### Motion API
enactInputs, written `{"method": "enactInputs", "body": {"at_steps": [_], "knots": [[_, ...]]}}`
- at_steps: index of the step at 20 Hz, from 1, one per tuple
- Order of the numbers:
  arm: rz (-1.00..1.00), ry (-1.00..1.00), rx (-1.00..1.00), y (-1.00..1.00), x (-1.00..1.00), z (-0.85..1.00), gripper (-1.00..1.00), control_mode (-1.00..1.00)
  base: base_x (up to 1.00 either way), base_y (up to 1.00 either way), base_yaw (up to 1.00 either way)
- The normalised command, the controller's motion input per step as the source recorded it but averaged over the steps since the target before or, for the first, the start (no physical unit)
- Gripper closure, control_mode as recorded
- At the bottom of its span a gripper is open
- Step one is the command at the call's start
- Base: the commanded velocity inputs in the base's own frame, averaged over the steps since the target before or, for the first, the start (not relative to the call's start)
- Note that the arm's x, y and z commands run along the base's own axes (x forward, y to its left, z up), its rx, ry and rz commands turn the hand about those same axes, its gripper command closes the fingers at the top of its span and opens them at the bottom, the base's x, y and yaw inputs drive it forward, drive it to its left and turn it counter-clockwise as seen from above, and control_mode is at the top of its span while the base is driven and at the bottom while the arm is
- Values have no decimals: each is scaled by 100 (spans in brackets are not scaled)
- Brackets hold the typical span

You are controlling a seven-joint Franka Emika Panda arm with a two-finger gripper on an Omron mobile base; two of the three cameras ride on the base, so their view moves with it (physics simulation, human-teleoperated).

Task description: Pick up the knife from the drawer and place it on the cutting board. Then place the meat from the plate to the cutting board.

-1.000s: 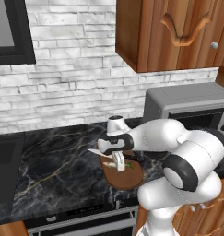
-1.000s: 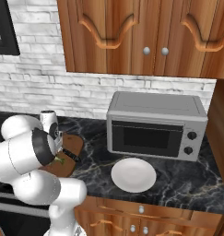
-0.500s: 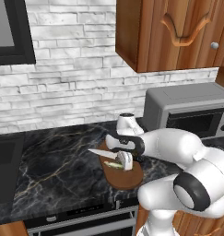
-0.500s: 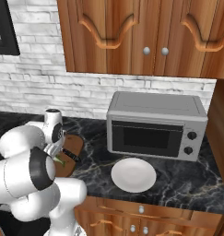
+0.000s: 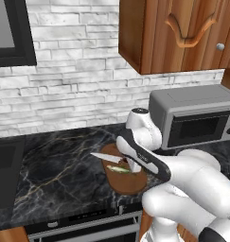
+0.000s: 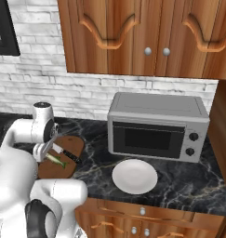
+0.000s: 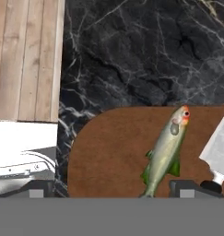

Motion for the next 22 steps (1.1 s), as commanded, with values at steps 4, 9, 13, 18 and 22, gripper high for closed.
{"method": "enactInputs", "body": {"at_steps": [4,9,13,18,22], "knots": [[0,0,-1,6,-53,52,-100,-100,0,0,0],[1,-15,0,0,-70,67,-100,-100,0,0,0],[11,-14,-7,0,-89,80,-100,-100,0,0,0],[33,-31,-15,0,-57,98,-100,-100,0,0,0],[37,-16,-12,0,-28,100,-100,-100,0,0,0]]}}
